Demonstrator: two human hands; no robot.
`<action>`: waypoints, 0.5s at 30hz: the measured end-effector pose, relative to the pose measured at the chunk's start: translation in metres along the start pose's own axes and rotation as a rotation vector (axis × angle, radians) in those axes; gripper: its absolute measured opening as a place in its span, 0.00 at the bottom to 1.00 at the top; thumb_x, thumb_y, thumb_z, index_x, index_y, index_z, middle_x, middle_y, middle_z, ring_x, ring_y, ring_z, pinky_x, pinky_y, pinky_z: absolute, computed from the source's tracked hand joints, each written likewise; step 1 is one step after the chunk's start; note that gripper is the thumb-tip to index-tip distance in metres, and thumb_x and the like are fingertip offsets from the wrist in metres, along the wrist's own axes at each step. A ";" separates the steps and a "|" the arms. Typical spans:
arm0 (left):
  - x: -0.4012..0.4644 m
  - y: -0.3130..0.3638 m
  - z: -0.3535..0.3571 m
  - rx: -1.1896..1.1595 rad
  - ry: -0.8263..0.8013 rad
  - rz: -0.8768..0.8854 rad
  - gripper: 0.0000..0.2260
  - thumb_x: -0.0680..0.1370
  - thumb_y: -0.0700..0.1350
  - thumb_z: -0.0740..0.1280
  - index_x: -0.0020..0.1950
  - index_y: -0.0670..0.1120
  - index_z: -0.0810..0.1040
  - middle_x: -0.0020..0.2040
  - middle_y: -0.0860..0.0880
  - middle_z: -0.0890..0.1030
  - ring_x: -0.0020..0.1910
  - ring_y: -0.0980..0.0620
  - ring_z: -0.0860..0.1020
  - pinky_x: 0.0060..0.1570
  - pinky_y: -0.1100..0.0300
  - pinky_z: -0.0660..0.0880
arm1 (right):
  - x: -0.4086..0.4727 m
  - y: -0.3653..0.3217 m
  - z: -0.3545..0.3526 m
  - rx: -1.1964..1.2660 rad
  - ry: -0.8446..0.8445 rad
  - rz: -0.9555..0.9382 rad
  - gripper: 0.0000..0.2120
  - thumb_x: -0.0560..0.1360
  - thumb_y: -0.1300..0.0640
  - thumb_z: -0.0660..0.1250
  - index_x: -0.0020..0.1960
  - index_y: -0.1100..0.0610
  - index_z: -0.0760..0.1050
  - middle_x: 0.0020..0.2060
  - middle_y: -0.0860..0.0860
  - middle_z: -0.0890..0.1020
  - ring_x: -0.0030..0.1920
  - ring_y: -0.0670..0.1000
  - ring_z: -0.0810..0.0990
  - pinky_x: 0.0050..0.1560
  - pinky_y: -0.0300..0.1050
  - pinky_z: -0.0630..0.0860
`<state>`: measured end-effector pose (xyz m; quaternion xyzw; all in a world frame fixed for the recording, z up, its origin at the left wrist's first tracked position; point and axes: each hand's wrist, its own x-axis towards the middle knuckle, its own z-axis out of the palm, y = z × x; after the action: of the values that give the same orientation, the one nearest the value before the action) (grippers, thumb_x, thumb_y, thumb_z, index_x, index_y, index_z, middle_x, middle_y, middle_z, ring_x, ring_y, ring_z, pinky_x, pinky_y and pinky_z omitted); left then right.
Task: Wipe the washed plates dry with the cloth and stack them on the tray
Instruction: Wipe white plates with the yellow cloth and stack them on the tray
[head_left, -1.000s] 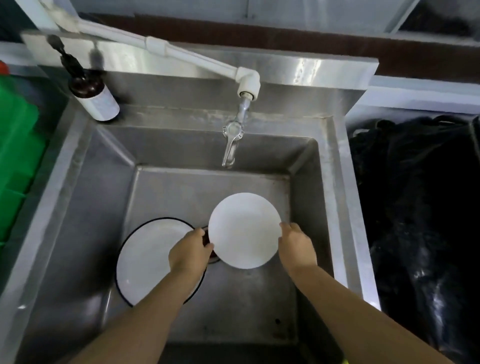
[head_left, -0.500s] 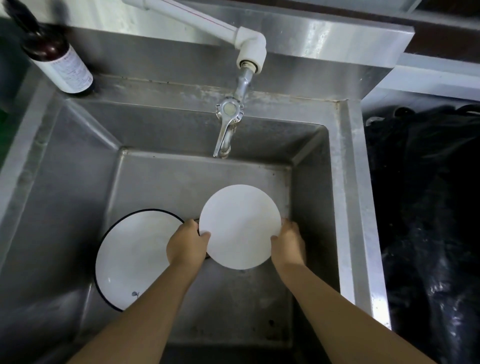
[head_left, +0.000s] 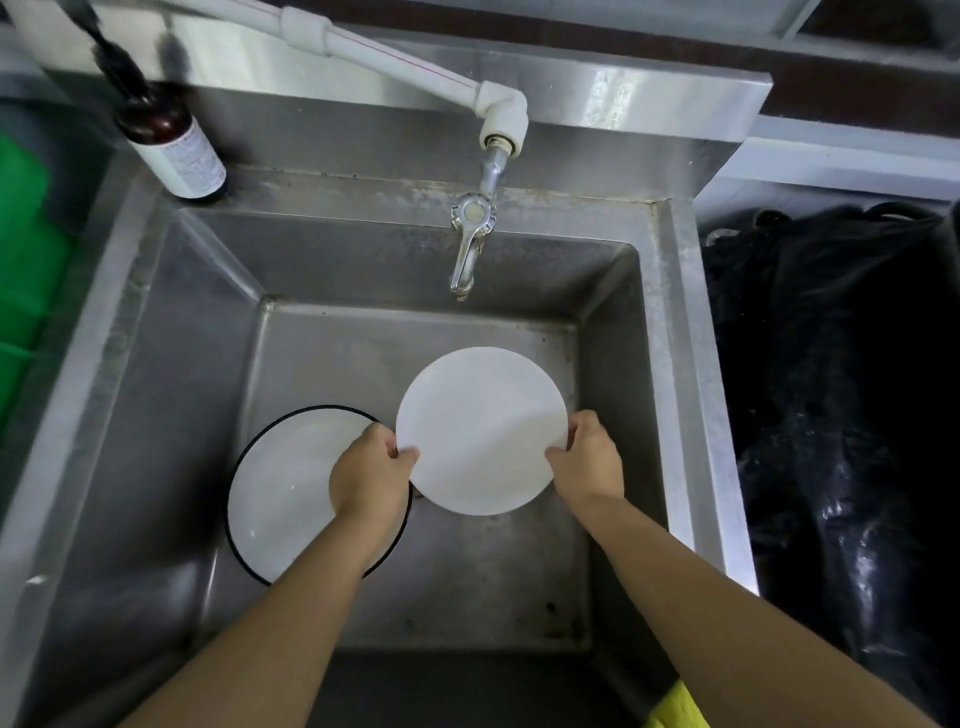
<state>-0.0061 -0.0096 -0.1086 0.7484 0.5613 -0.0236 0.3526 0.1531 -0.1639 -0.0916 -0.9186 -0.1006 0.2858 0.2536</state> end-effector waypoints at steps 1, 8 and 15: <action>-0.006 -0.001 -0.006 -0.039 -0.006 0.017 0.07 0.75 0.46 0.67 0.40 0.48 0.70 0.35 0.53 0.76 0.32 0.54 0.72 0.28 0.60 0.63 | -0.008 0.000 -0.002 0.014 0.011 -0.013 0.12 0.75 0.62 0.68 0.53 0.53 0.67 0.43 0.45 0.74 0.43 0.47 0.74 0.42 0.40 0.73; -0.061 0.007 -0.057 -0.351 -0.038 0.145 0.04 0.77 0.42 0.64 0.44 0.47 0.70 0.37 0.51 0.76 0.35 0.54 0.73 0.31 0.60 0.67 | -0.079 -0.008 -0.025 0.160 0.171 -0.078 0.14 0.74 0.61 0.69 0.51 0.49 0.66 0.39 0.40 0.73 0.40 0.44 0.74 0.36 0.33 0.70; -0.114 0.022 -0.118 -0.446 -0.077 0.312 0.08 0.75 0.44 0.68 0.41 0.51 0.70 0.37 0.54 0.75 0.35 0.57 0.73 0.31 0.63 0.65 | -0.150 -0.019 -0.058 0.302 0.322 -0.131 0.13 0.73 0.61 0.69 0.46 0.47 0.67 0.39 0.43 0.77 0.40 0.44 0.76 0.33 0.34 0.69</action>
<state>-0.0719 -0.0408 0.0406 0.7281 0.4169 0.1269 0.5291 0.0630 -0.2206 0.0306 -0.8954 -0.0742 0.1304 0.4192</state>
